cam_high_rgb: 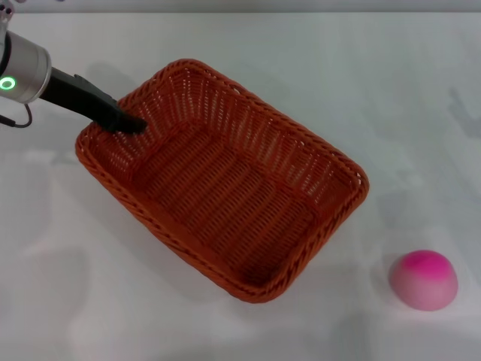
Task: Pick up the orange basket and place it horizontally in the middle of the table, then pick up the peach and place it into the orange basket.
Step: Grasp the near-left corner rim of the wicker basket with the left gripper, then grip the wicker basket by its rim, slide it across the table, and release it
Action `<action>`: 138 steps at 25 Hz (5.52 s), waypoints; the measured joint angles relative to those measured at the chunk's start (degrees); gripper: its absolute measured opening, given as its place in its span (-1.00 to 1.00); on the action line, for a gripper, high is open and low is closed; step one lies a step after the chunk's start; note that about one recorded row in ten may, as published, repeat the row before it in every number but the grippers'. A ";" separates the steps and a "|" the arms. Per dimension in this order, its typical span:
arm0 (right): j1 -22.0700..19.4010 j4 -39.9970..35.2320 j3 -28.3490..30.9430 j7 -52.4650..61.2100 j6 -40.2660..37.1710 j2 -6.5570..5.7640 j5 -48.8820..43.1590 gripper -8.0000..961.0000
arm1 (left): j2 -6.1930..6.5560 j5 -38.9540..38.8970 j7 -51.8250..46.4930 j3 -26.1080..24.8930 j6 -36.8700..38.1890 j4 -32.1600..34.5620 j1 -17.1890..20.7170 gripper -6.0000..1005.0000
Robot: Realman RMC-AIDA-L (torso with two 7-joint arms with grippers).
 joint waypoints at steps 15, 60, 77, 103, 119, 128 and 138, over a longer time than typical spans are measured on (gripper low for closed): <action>0.37 0.00 -0.13 0.00 0.14 0.09 -0.22 0.75 | -0.21 -0.72 -1.58 -0.32 -0.50 -0.40 0.26 -0.70; 0.90 -2.23 -0.67 -1.55 -1.20 0.00 -0.41 0.75 | -1.18 -7.79 -43.31 -0.26 -8.51 -20.90 5.36 -0.67; 0.29 -1.93 -0.79 -2.98 -1.12 0.00 -0.49 0.75 | -2.76 -5.68 -55.14 2.51 -3.58 -10.90 1.31 -0.66; -0.26 -2.26 -0.70 -4.41 -0.85 -0.09 -0.48 0.75 | -2.89 -12.23 -57.69 7.20 1.60 -4.36 2.57 -0.64; -0.25 -1.86 -0.70 -4.39 -0.64 -0.09 -0.48 0.72 | -2.37 -13.46 -56.32 7.19 0.83 -3.07 2.64 -0.63; -0.33 -1.83 -0.70 -4.40 -0.63 -0.09 -0.48 0.70 | -2.20 -13.42 -56.51 6.68 0.55 -1.62 2.28 -0.62; -0.58 -1.76 -0.70 -4.39 -0.72 -0.09 -0.48 0.68 | -2.24 -13.80 -56.83 6.29 0.09 0.14 2.51 -0.39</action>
